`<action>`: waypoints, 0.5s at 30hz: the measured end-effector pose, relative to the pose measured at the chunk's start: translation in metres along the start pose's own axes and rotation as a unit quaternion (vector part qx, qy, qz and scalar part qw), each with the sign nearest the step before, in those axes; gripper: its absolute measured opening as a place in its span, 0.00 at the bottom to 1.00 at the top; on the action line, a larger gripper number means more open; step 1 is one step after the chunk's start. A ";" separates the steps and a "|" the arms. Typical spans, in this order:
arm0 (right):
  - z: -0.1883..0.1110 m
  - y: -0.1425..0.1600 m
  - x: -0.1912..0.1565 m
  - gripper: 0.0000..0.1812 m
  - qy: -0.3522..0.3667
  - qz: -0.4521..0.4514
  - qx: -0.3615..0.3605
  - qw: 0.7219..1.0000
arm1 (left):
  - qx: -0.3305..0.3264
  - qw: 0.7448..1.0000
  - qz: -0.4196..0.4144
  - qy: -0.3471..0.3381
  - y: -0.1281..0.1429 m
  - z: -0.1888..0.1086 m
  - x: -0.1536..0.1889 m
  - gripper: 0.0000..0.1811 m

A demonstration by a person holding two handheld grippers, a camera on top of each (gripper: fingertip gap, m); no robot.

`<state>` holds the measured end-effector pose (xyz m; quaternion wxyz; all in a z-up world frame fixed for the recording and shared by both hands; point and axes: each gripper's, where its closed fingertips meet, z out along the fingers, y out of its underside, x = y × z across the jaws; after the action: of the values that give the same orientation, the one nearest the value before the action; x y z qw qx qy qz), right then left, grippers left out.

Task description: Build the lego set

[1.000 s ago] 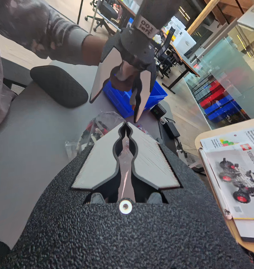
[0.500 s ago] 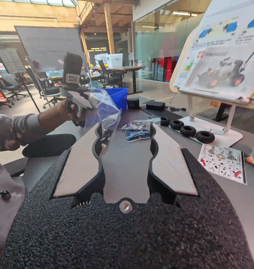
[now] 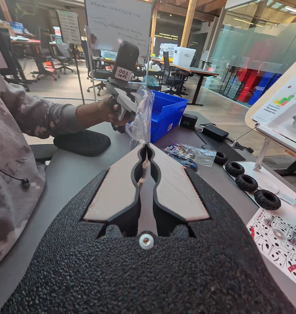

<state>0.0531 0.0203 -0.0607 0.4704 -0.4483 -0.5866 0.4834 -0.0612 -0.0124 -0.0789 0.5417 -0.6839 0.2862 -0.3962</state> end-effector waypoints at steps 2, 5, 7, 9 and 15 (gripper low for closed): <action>-0.003 -0.001 0.002 0.00 -0.033 0.016 0.001 0.999 | -0.018 0.999 0.006 0.031 0.005 0.001 0.010 0.03; -0.003 -0.003 -0.002 0.00 -0.093 0.029 0.013 0.995 | -0.021 0.996 0.050 0.077 0.005 -0.004 0.027 0.28; -0.002 -0.006 -0.009 0.00 -0.141 0.030 0.019 0.989 | -0.021 0.992 0.057 0.107 0.005 -0.007 0.032 0.44; 0.000 -0.010 -0.012 0.00 -0.182 0.032 0.023 0.982 | -0.013 0.987 0.029 0.156 0.001 -0.008 0.036 0.51; 0.000 -0.034 -0.009 0.00 -0.306 0.041 0.057 0.949 | 0.030 0.963 -0.035 0.266 -0.042 0.001 0.026 0.43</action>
<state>0.0523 0.0068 -0.0279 0.2728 -0.2751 -0.6546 0.6491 -0.0486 -0.0226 -0.0326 0.4519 -0.5471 0.3841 -0.5906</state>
